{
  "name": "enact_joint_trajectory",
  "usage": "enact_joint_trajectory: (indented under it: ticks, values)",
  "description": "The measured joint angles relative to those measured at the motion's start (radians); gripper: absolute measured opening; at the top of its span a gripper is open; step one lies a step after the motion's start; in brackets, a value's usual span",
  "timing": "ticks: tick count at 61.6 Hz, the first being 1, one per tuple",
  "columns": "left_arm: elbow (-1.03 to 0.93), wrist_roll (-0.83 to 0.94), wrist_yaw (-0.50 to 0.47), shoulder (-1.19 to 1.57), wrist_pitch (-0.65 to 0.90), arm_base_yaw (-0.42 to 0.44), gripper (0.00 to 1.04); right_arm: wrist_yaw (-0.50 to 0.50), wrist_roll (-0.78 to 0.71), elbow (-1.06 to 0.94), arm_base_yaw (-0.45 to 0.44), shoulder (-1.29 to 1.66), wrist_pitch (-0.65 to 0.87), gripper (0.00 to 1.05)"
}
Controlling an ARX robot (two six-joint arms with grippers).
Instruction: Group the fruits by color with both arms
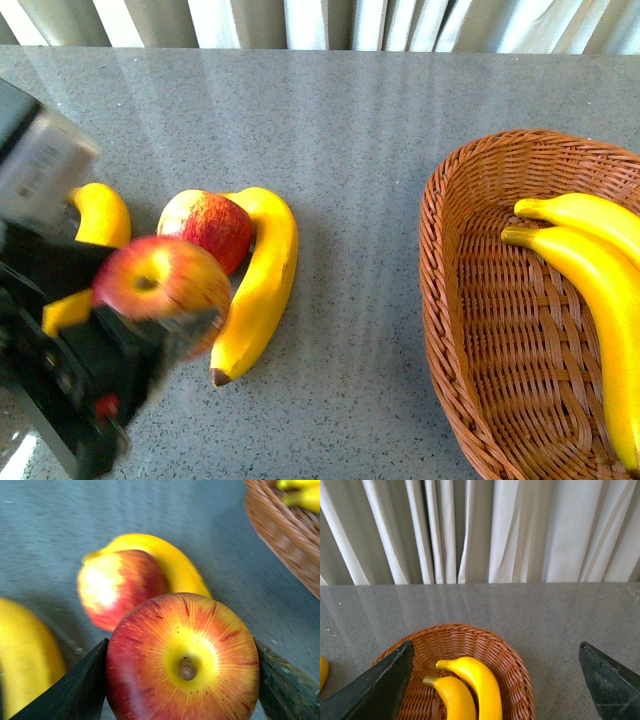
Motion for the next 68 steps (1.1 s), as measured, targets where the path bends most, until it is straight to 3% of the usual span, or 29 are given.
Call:
enact_joint_trajectory:
  ticks: [9, 17, 29, 36, 49, 54, 59, 68]
  values:
    - [-0.005, -0.094, -0.027, -0.065, 0.053, 0.154, 0.71, 0.000, 0.000, 0.000, 0.000, 0.000, 0.000, 0.96]
    - [-0.026, -0.179, -0.070, -0.136, 0.056, 0.351, 0.71, 0.000, 0.000, 0.000, 0.000, 0.000, 0.000, 0.96]
    - [-0.084, -0.194, -0.061, -0.172, 0.032, 0.481, 0.71, 0.000, 0.000, 0.000, 0.000, 0.000, 0.000, 0.96]
    - [-0.093, -0.194, -0.109, -0.142, 0.025, 0.543, 0.71, 0.000, 0.000, 0.000, 0.000, 0.000, 0.000, 0.96]
    - [-0.093, -0.201, -0.160, -0.076, 0.037, 0.583, 0.71, 0.000, 0.000, 0.000, 0.000, 0.000, 0.000, 0.96]
    - [-0.095, -0.196, -0.166, -0.071, 0.043, 0.579, 0.82, 0.000, 0.000, 0.000, 0.000, 0.000, 0.000, 0.96]
    - [-0.106, -0.165, -0.181, -0.077, 0.064, 0.544, 0.97, 0.000, 0.000, 0.000, 0.000, 0.000, 0.000, 0.96]
    - [-0.119, -0.120, -0.163, -0.126, 0.073, 0.446, 0.96, 0.000, 0.000, 0.000, 0.000, 0.000, 0.000, 0.96]
